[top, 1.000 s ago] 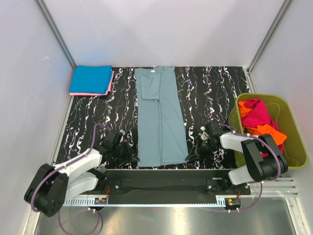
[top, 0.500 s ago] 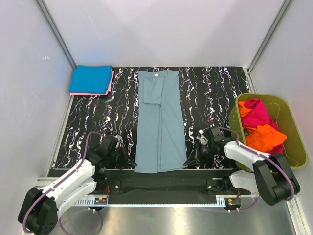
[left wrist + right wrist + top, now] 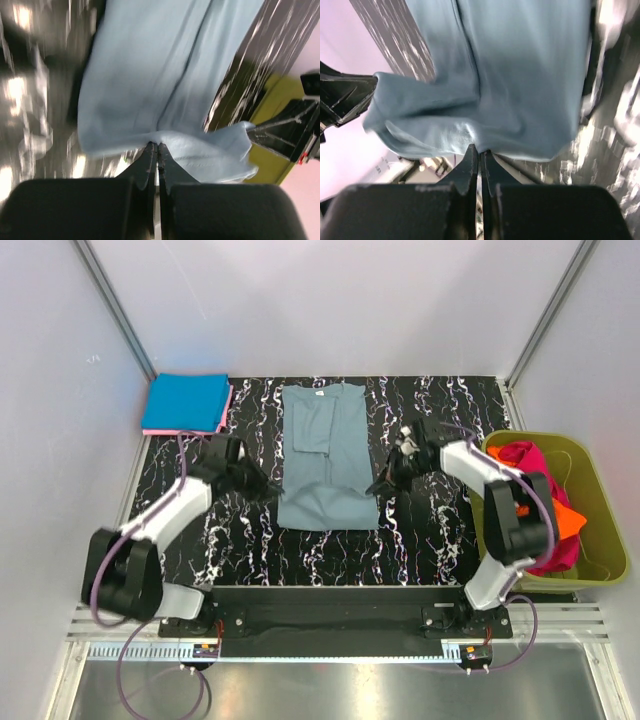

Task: Fold and stack the t-shirts
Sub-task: Fold the tshirt

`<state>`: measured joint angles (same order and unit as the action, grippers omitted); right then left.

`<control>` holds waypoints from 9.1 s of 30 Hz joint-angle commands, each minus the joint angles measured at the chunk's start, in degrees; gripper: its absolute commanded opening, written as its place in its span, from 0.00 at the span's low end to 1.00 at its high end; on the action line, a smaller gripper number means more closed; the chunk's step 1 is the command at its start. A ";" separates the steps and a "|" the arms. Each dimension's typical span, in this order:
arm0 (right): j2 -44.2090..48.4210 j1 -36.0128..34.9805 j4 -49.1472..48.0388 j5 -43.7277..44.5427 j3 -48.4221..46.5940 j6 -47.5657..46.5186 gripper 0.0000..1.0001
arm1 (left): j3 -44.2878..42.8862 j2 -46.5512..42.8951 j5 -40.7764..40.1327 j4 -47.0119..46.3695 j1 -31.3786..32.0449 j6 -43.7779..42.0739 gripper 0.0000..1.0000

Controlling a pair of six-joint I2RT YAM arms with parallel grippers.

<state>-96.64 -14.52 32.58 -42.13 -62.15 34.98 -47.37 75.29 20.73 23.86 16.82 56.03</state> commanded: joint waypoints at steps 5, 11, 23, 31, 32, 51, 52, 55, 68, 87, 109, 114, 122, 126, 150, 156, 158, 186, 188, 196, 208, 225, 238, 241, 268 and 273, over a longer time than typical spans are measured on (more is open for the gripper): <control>-17.26 4.06 9.08 -0.94 -20.28 -7.38 0.00 | -16.69 18.65 4.31 -3.82 -5.57 -7.07 0.00; -23.32 4.94 9.78 -1.99 -28.37 -7.65 0.00 | -21.70 26.40 6.42 -4.26 -7.32 -8.13 0.00; -32.20 5.56 13.74 -4.10 -39.27 -9.40 0.06 | -25.40 31.85 8.01 -4.26 -8.21 -9.53 0.01; -39.85 8.18 15.93 -0.59 -51.01 -10.90 0.41 | -33.91 36.95 4.68 2.93 -9.52 -17.61 0.28; -40.55 8.89 16.72 0.02 -52.97 -11.07 0.43 | -35.66 36.60 1.71 3.91 -9.79 -19.80 0.37; -18.40 1.62 -1.62 -8.04 -21.28 -2.82 0.49 | -12.93 20.85 13.19 -16.72 0.49 -16.49 0.37; -19.02 1.17 -2.60 -9.01 -20.48 -2.29 0.47 | -11.35 21.30 13.37 -19.96 0.93 -15.26 0.36; -21.13 0.99 -4.80 -10.69 -17.22 -2.02 0.45 | -7.21 22.62 12.85 -20.44 0.67 -15.07 0.34; -16.58 6.79 3.00 -3.68 -11.85 -10.63 0.39 | -5.01 15.97 11.61 -10.06 -0.47 -27.29 0.35; -24.21 -7.28 -6.12 -6.92 -13.62 -2.63 0.37 | 3.95 21.66 9.51 -22.80 1.20 -16.74 0.36; 9.70 4.68 -34.25 8.45 28.62 22.91 0.67 | 26.52 -18.84 -8.50 -19.35 1.20 14.60 0.59; 9.72 4.07 -42.51 12.94 32.27 30.94 0.67 | 34.46 -18.69 -14.65 -32.03 1.55 27.20 0.55; 10.33 1.52 -42.78 20.24 33.67 36.03 0.51 | 30.76 -7.10 -15.11 -33.52 1.81 26.23 0.56; 11.03 0.02 -39.88 24.11 33.76 37.53 0.49 | 31.20 -5.68 -15.89 -33.96 2.69 28.87 0.55; 1.81 -0.94 -41.01 26.31 31.39 38.58 0.39 | 28.04 5.04 -15.63 -35.37 3.04 30.63 0.40; 1.19 -1.38 -41.10 25.08 30.95 37.79 0.27 | 28.04 7.15 -15.37 -37.48 2.69 30.54 0.24; 1.45 -1.38 -40.75 24.82 30.95 37.27 0.23 | 28.04 7.59 -15.20 -38.18 2.34 29.93 0.13; 36.83 -9.64 -12.66 18.40 37.27 22.59 0.00 | 39.47 -50.56 -7.55 0.46 2.25 24.74 0.00; 40.90 -10.60 -8.95 18.22 37.98 22.94 0.00 | 38.77 -57.49 -6.85 7.85 2.34 24.92 0.00; 58.40 -13.25 6.52 16.38 41.85 25.66 0.00 | 34.11 -71.76 -3.95 29.20 2.43 25.53 0.00; 59.74 -13.69 12.95 17.51 35.18 26.55 0.00 | 24.27 -66.95 -6.75 31.27 2.52 21.41 0.00; 13.96 0.54 7.59 10.68 -2.42 10.90 0.00 | -13.43 -6.49 -10.01 5.77 -0.29 -0.39 0.00; -2.41 6.87 7.85 3.81 -17.47 8.61 0.00 | -33.38 18.39 -0.08 2.42 -6.01 -3.82 0.00; -4.69 8.36 8.11 2.32 -19.58 8.44 0.00 | -36.20 20.16 -0.07 2.16 -6.18 -4.17 0.00; -21.64 11.80 7.77 -0.24 -34.69 8.09 0.27 | -49.48 38.61 2.82 -1.71 -7.06 -4.43 0.25; -30.08 13.38 8.03 -0.15 -43.83 6.25 0.43 | -62.01 45.74 2.66 6.16 -7.24 -10.84 0.42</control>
<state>-123.02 -2.74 40.88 -41.58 -99.92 43.16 -100.82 118.80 23.35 26.72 10.07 50.39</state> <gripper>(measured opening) 0.412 0.397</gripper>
